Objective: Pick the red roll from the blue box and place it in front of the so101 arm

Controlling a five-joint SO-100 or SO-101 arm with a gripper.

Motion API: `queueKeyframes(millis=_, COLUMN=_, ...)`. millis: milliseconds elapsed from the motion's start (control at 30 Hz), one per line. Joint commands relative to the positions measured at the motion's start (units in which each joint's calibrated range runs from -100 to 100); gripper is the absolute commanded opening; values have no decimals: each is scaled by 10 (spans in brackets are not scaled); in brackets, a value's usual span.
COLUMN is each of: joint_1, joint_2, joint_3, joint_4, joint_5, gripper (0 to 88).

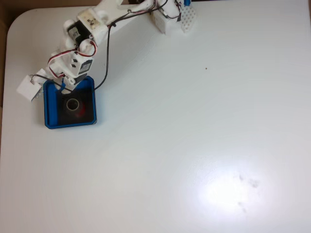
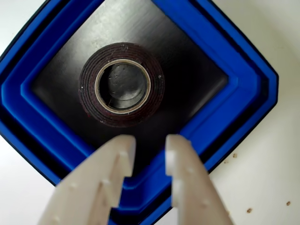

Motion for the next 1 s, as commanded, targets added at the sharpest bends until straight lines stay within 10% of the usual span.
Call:
queueKeyframes(millis=0, joint_1=6, joint_2=5, joint_3=-48, joint_4=8, joint_5=-1, gripper=5)
queueKeyframes(millis=967, joint_1=-19, joint_2=45, joint_3=-48, joint_4=8, joint_5=-3, gripper=292)
